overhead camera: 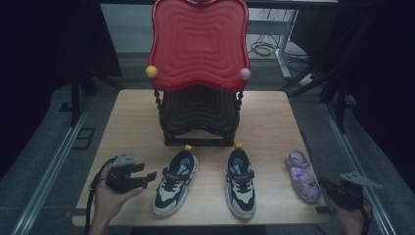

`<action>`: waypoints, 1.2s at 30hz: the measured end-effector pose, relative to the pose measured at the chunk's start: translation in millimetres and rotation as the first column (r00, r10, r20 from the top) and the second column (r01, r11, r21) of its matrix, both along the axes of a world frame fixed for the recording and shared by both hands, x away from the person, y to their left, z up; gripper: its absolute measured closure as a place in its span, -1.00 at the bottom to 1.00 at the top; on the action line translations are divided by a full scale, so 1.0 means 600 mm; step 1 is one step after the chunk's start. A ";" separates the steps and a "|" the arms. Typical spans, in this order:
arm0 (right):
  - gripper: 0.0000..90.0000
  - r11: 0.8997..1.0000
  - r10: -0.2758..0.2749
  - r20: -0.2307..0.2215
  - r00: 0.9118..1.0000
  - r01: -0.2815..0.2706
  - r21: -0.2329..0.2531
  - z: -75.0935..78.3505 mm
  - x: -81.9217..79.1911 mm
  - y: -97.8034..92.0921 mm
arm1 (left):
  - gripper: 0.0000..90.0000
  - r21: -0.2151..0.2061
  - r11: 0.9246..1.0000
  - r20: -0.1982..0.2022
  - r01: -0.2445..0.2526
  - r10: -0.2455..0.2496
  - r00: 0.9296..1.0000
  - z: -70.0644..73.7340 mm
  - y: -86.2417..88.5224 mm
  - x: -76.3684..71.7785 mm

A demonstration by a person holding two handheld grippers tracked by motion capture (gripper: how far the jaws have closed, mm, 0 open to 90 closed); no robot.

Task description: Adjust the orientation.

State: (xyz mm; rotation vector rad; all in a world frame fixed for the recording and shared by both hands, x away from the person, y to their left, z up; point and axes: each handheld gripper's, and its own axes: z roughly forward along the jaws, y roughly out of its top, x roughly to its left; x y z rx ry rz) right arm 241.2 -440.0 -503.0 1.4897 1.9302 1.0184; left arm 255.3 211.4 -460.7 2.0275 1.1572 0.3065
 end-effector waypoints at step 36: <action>1.00 0.994 0.109 -0.058 0.992 -0.109 0.015 0.006 -0.019 0.068 | -0.13 -0.003 1.000 -0.004 -0.004 0.004 1.000 0.003 0.003 -0.001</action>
